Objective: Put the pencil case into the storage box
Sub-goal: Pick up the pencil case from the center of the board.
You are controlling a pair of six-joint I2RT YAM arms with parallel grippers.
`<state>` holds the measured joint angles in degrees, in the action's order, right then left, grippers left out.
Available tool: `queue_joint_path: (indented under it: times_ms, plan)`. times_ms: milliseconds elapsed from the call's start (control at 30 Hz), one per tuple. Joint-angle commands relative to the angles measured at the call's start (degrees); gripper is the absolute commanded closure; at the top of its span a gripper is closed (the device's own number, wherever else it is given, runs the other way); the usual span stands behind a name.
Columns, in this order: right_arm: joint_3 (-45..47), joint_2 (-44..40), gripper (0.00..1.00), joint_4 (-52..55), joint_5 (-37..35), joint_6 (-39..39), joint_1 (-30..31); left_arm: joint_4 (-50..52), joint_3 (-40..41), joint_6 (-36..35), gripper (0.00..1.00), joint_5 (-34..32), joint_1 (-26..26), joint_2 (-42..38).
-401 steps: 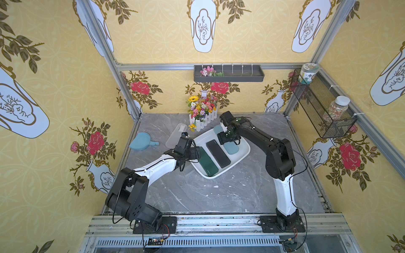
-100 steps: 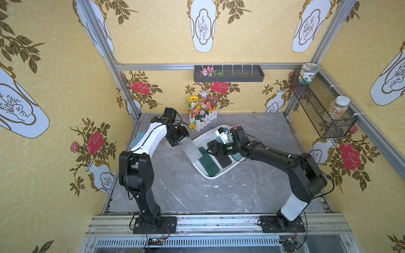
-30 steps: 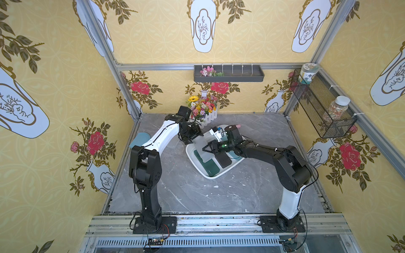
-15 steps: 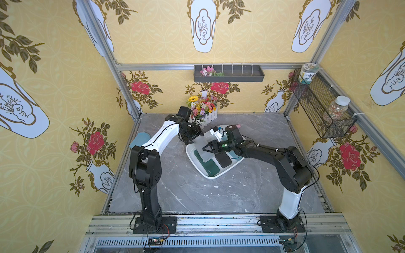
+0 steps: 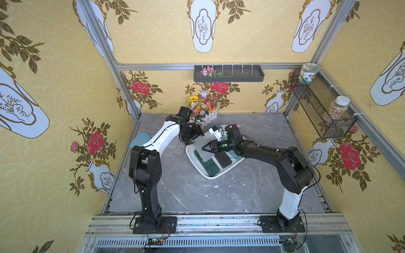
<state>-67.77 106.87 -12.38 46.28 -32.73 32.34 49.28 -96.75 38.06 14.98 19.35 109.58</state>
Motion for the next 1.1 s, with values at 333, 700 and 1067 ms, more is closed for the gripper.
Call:
queue_joint_path:
  times_ms: [333,700,1067]
  plan:
    - [0.0,0.0,0.66,-2.9,0.6,0.7,0.2,-0.7,-1.0,0.1,0.18,0.0,0.1,-0.9]
    - [0.2,0.3,0.66,-2.9,0.6,0.6,0.2,-1.0,-0.7,-0.1,0.18,-0.2,0.1,-1.5]
    - [0.4,0.0,0.66,-2.9,0.5,0.6,0.1,-1.7,-0.3,0.2,0.11,-0.7,0.1,-2.6]
